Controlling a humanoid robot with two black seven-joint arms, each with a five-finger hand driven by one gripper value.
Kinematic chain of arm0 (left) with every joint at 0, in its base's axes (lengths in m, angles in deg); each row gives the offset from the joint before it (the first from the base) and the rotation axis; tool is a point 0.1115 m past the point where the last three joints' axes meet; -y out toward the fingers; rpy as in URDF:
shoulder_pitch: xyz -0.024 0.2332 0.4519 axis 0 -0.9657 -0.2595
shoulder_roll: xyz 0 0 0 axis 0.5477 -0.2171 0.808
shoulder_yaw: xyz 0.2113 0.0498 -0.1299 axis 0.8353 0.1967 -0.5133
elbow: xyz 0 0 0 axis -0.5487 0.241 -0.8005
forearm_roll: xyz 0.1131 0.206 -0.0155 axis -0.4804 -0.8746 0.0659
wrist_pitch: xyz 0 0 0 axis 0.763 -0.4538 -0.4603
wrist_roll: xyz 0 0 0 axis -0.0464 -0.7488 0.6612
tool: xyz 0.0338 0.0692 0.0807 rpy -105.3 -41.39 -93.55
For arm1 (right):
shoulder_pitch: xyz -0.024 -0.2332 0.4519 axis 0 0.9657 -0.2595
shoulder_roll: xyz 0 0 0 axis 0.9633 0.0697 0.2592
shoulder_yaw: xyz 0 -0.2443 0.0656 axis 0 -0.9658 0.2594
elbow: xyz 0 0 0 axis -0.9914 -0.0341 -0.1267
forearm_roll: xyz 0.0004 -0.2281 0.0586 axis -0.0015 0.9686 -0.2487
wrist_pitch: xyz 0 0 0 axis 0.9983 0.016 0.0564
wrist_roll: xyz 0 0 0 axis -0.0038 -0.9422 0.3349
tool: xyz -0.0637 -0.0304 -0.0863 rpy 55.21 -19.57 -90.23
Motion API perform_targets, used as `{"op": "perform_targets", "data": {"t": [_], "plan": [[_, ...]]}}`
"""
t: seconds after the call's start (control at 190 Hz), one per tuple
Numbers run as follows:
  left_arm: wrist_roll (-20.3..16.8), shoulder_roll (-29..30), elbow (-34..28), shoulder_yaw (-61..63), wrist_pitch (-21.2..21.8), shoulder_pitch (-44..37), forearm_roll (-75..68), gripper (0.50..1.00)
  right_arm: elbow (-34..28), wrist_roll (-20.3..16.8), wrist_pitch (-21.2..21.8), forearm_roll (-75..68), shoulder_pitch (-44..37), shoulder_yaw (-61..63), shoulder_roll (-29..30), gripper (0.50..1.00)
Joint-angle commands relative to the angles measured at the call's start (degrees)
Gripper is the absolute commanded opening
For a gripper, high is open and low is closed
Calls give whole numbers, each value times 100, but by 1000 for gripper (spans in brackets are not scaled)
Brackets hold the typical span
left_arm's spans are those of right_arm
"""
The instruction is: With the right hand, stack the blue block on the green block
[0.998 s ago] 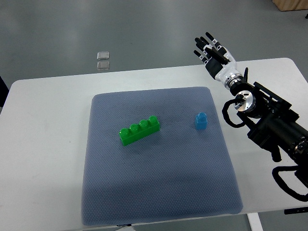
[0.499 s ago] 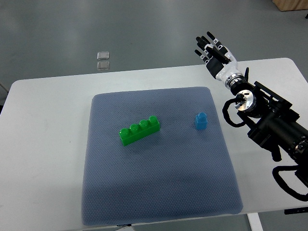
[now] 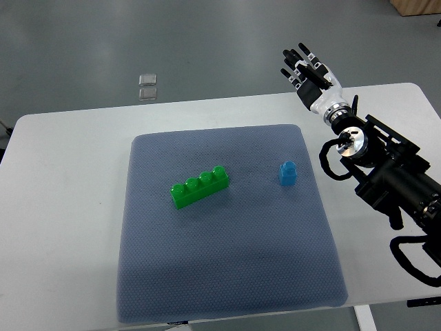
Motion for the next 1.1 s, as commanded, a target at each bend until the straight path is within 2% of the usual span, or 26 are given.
{"op": "perform_targets", "data": {"t": [0.0,0.31,0.394,0.551,0.646,0.861,1.092], "plan": [[0,0,-1,-7,0,-3,0,1000,0,-1,0,0,-11,13,-36,913],[0,0,-1,2,0,-3,0,1000,-326,-18,-44,264,-134,-145,-282,913],[0,0,-1,2,0,-3,0,1000,-668,-62,-62,958,-257,-382,-467,913],[0,0,-1,-7,0,-3,0,1000,-1389,-124,-26,2329,-661,-1165,-1161,913],[0,0,-1,2,0,-3,0,1000,-1855,-361,35,2778,-986,-1868,-1689,913],[0,0,-1,-7,0,-3,0,1000,-2900,-510,633,3638,-1900,-3537,-2637,913],[0,0,-1,-7,0,6,0,1000,-3639,-633,861,4948,-2243,-4707,-2884,913]]}}
